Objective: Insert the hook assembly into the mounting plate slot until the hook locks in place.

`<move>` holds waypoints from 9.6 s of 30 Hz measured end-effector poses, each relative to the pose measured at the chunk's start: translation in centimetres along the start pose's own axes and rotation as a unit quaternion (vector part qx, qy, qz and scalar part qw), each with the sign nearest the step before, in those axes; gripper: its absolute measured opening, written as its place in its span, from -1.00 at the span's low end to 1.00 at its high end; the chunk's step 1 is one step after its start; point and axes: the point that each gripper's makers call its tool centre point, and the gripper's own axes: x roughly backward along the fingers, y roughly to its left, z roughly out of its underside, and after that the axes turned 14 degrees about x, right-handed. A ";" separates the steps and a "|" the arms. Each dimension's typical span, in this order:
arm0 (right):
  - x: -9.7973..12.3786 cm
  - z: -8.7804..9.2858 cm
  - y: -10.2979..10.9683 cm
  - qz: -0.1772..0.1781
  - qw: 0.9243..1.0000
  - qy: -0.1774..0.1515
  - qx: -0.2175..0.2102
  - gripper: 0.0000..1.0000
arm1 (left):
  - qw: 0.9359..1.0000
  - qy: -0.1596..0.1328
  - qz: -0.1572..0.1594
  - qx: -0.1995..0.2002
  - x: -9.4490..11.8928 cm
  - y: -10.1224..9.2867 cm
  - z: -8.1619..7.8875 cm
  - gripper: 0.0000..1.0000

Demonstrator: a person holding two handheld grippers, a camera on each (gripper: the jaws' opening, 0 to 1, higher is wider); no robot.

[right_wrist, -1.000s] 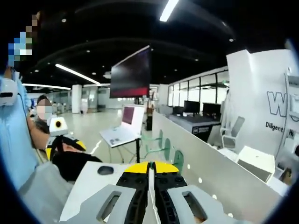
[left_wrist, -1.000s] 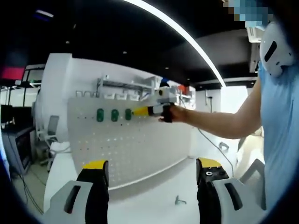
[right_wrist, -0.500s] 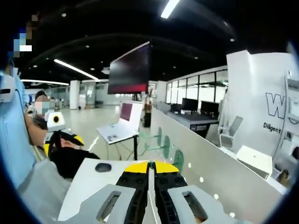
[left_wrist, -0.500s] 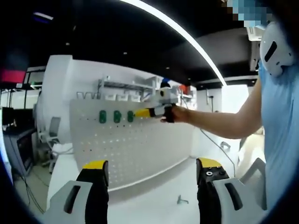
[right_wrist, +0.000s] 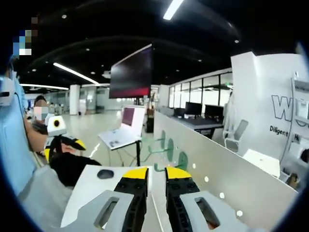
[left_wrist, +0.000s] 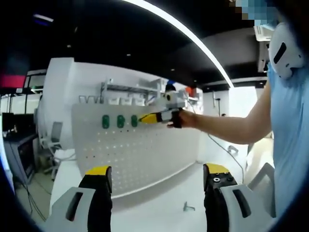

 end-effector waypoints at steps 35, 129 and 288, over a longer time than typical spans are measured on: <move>7.1 1.1 2.9 0.070 0.997 -0.016 -0.036 -0.14 | 1.000 0.018 0.012 -0.009 -0.4 -1.3 0.2 0.58; 17.2 -0.1 11.2 0.154 0.987 -0.019 -0.037 -0.16 | 0.953 0.294 0.072 -0.036 -11.3 -3.2 24.8 -0.35; 13.1 6.9 19.0 0.115 0.990 0.087 0.015 -0.40 | 0.955 0.280 0.054 -0.086 -14.5 -7.9 11.0 -0.97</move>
